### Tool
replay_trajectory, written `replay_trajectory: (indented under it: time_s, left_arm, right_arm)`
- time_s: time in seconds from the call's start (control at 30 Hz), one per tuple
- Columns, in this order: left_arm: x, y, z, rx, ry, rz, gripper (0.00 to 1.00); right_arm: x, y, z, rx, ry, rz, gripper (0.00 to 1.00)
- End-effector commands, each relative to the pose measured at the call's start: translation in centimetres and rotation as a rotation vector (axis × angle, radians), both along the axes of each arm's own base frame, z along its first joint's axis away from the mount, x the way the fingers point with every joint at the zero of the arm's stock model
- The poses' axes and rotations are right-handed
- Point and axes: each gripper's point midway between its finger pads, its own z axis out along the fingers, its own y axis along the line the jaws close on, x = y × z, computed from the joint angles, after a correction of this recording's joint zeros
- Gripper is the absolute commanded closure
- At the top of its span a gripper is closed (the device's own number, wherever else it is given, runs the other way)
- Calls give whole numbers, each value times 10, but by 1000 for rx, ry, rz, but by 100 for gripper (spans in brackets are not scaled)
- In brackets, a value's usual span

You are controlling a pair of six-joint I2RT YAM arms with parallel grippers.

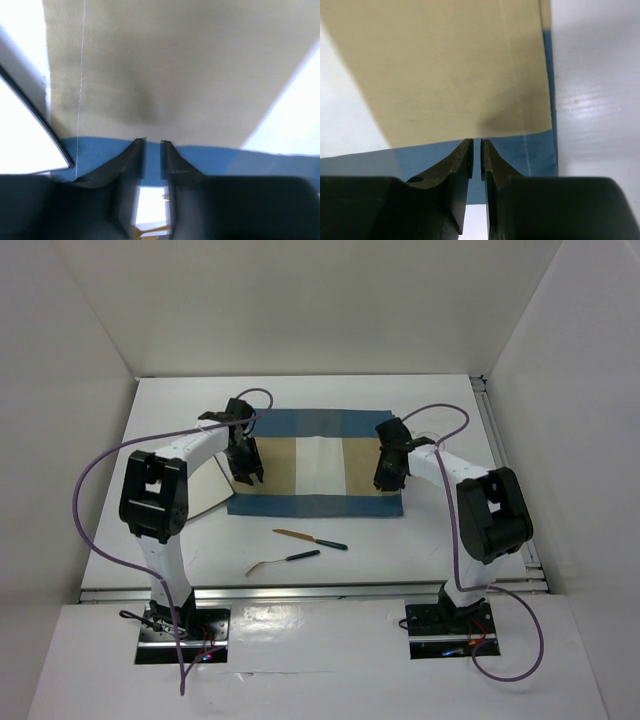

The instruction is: Set the dinner table for one person

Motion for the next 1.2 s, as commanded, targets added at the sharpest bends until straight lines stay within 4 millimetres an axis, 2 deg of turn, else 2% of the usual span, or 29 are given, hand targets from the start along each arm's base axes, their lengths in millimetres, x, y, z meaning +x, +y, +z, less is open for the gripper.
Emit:
replay_trajectory:
  time_s: [0.0, 0.13, 0.17, 0.2, 0.23, 0.3, 0.33, 0.4, 0.43, 0.47, 0.5, 0.53, 0.57, 0.6, 0.63, 0.67, 0.7, 0.77, 0.8, 0.83, 0.87, 0.9, 0.93, 0.97, 1.0, 1.03, 1.07, 1.17]
  left_arm:
    - [17, -5, 61, -30, -138, -22, 53]
    - [17, -5, 95, -41, -202, -31, 37]
    - [18, -2, 104, -27, -223, -24, 36]
    - [18, 1, 115, -18, -256, -17, 36]
    - [15, 5, 121, -6, -263, -2, 39]
    - [16, 24, 133, 23, -296, 43, 44]
    - [9, 45, 133, 36, -292, 102, 46]
    - [8, 63, 134, -4, -311, 152, 48]
    - [0, 86, 130, -12, -302, 213, 48]
    - [-4, 92, 129, -34, -294, 232, 46]
    - [-7, 102, 127, -25, -292, 247, 44]
    - [-9, 116, 124, -28, -283, 285, 39]
    - [-13, 122, 128, -22, -298, 292, 36]
    - [-13, 126, 133, -32, -310, 304, 33]
    - [-16, 130, 133, -29, -310, 318, 28]
    - [-17, 140, 137, -25, -323, 344, 26]
    - [-19, 140, 144, -43, -342, 339, 26]
    - [-22, 144, 152, -58, -345, 352, 26]
    - [-20, 141, 161, -77, -370, 341, 26]
    - [-23, 138, 170, -87, -384, 336, 26]
    - [-25, 136, 177, -97, -396, 330, 26]
    - [-25, 131, 192, -123, -435, 323, 25]
    - [-27, 128, 197, -138, -450, 314, 25]
    - [-30, 126, 203, -147, -466, 307, 25]
    - [-32, 121, 209, -174, -479, 308, 25]
    - [-32, 119, 217, -188, -504, 311, 25]
    - [-38, 118, 222, -188, -524, 308, 24]
    - [-43, 114, 231, -202, -555, 305, 24]
  right_arm:
    - [30, 6, 64, -2, -158, 25, 75]
    - [45, 29, 104, 42, -251, 69, 67]
    - [44, 36, 109, 52, -260, 96, 65]
    - [45, 41, 118, 62, -282, 104, 59]
    - [46, 43, 127, 76, -300, 109, 56]
    - [45, 54, 139, 84, -324, 141, 52]
    - [46, 56, 143, 92, -332, 156, 47]
    - [43, 59, 148, 106, -339, 178, 42]
    - [42, 65, 157, 120, -356, 202, 40]
    - [41, 67, 157, 118, -355, 233, 33]
    - [39, 73, 160, 127, -362, 258, 30]
    - [37, 81, 163, 166, -360, 285, 28]
    - [37, 93, 175, 196, -386, 328, 27]
    - [36, 100, 170, 222, -371, 350, 27]
    - [32, 121, 179, 292, -384, 412, 27]
    - [30, 133, 173, 322, -366, 447, 27]
    - [20, 157, 179, 399, -355, 494, 27]
    - [21, 192, 176, 475, -354, 555, 27]
    - [9, 220, 185, 530, -355, 635, 27]
    - [10, 240, 170, 555, -328, 660, 27]
    - [3, 265, 179, 596, -333, 709, 27]
    - [1, 278, 176, 616, -326, 739, 27]
    - [-5, 293, 173, 651, -305, 768, 27]
    - [-3, 309, 153, 661, -272, 781, 27]
    - [-6, 325, 158, 690, -273, 797, 27]
    - [-8, 335, 152, 709, -257, 805, 27]
    - [-8, 345, 135, 723, -225, 807, 27]
    - [-13, 367, 127, 760, -192, 790, 27]
